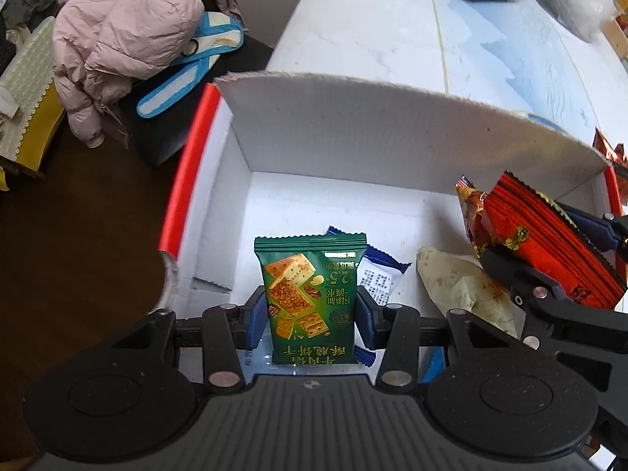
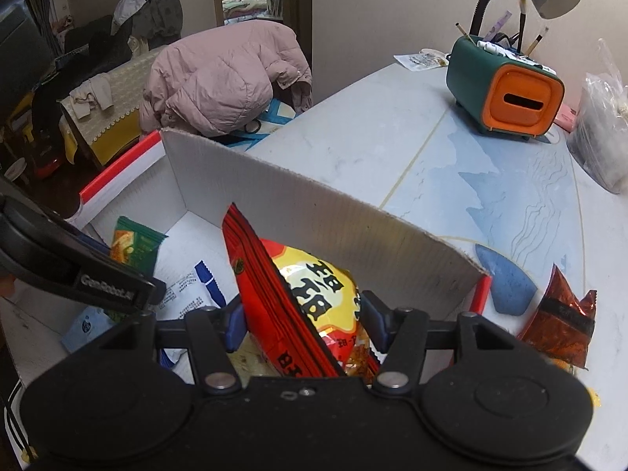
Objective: Organize snacks
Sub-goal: 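Open both tools to drop the packets into the white box, then move both tools back toward the remaining snacks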
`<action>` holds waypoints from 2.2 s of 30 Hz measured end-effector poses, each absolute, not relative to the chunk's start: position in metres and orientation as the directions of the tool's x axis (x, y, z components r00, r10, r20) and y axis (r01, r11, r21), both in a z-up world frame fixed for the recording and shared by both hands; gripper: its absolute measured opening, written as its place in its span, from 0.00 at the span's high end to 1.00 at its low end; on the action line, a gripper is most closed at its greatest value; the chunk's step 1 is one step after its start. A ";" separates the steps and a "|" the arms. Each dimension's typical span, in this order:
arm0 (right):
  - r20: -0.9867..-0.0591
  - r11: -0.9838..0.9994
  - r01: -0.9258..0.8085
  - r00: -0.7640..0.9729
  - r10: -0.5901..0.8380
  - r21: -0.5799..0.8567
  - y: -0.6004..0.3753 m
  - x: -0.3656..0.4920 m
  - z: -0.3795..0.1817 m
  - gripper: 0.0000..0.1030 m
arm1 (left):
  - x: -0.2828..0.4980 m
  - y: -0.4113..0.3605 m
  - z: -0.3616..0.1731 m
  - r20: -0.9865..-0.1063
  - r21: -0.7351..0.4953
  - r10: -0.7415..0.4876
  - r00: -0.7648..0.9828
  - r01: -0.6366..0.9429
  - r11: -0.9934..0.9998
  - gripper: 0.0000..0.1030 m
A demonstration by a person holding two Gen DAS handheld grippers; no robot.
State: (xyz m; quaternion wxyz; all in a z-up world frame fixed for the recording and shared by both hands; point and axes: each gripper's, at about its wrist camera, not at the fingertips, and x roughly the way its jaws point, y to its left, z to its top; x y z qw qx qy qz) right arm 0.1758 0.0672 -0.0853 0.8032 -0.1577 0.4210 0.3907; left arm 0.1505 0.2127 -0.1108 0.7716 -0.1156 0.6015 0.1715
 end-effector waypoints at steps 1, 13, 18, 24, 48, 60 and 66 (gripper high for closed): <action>-0.801 0.645 -0.760 0.339 0.494 0.076 0.067 0.176 -0.086 0.43 | 0.151 0.213 -0.113 -0.969 0.030 0.126 0.212 -0.405 0.914 0.56; -0.806 0.637 -0.765 0.320 0.498 0.090 0.062 0.169 -0.086 0.35 | 0.150 0.213 -0.126 -0.974 0.023 0.113 0.195 -0.413 0.910 0.56; -0.797 0.634 -0.766 0.317 0.514 0.104 0.057 0.164 -0.080 0.30 | 0.144 0.214 -0.121 -0.972 0.003 0.100 0.212 -0.415 0.910 0.56; -0.782 0.626 -0.769 0.309 0.541 0.130 0.046 0.157 -0.068 0.24 | 0.134 0.211 -0.109 -0.963 -0.028 0.085 0.258 -0.404 0.914 0.52; -0.660 0.637 -0.736 0.362 0.658 0.231 -0.042 0.132 -0.006 0.12 | 0.086 0.146 -0.020 -0.842 -0.095 0.087 0.533 -0.305 0.947 0.44; -0.620 0.671 -0.698 0.417 0.665 0.251 -0.117 0.133 0.006 0.03 | 0.084 0.081 -0.001 -0.788 -0.138 0.030 0.615 -0.224 0.965 0.34; -0.621 0.689 -0.687 0.441 0.648 0.231 -0.150 0.136 0.005 0.01 | 0.088 0.044 -0.001 -0.770 -0.154 0.008 0.638 -0.198 0.968 0.33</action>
